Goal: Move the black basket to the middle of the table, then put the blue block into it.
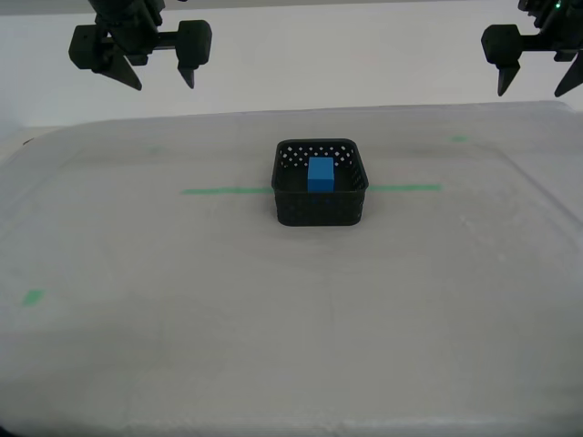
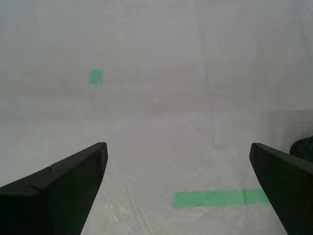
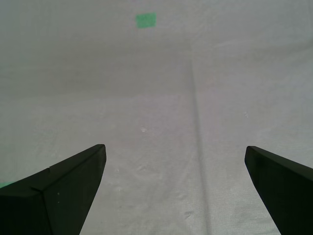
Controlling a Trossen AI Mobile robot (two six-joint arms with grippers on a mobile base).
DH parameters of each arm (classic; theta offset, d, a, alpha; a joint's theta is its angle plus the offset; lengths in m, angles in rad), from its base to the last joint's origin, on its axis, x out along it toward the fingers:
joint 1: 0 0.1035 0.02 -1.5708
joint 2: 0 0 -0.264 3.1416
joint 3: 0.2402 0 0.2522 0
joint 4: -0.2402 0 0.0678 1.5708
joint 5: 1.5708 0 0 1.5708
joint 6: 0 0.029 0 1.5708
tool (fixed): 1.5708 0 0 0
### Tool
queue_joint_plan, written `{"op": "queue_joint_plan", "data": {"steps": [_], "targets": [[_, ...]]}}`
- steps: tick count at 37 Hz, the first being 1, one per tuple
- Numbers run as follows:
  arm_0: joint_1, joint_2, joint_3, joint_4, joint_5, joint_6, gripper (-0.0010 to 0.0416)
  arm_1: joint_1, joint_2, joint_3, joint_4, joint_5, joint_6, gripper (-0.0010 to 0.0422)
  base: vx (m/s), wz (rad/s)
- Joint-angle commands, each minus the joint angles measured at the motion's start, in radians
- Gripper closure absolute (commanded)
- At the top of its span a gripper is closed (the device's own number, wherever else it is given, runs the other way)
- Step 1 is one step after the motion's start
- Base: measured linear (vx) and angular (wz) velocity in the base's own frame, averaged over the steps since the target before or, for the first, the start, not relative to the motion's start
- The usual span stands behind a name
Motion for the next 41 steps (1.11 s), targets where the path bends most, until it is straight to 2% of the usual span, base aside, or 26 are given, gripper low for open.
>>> {"op": "queue_joint_plan", "data": {"steps": [1,41], "targets": [[0.001,-0.001,0.002,0.001,-0.001,0.002,0.0007,0.0,-0.001,0.001,0.001,0.003,0.002,0.0012,0.0,0.0],[0.001,-0.001,0.002,0.001,-0.001,0.002,0.0007,0.0,-0.001,0.001,0.001,0.003,0.002,0.0012,0.0,0.0]]}}
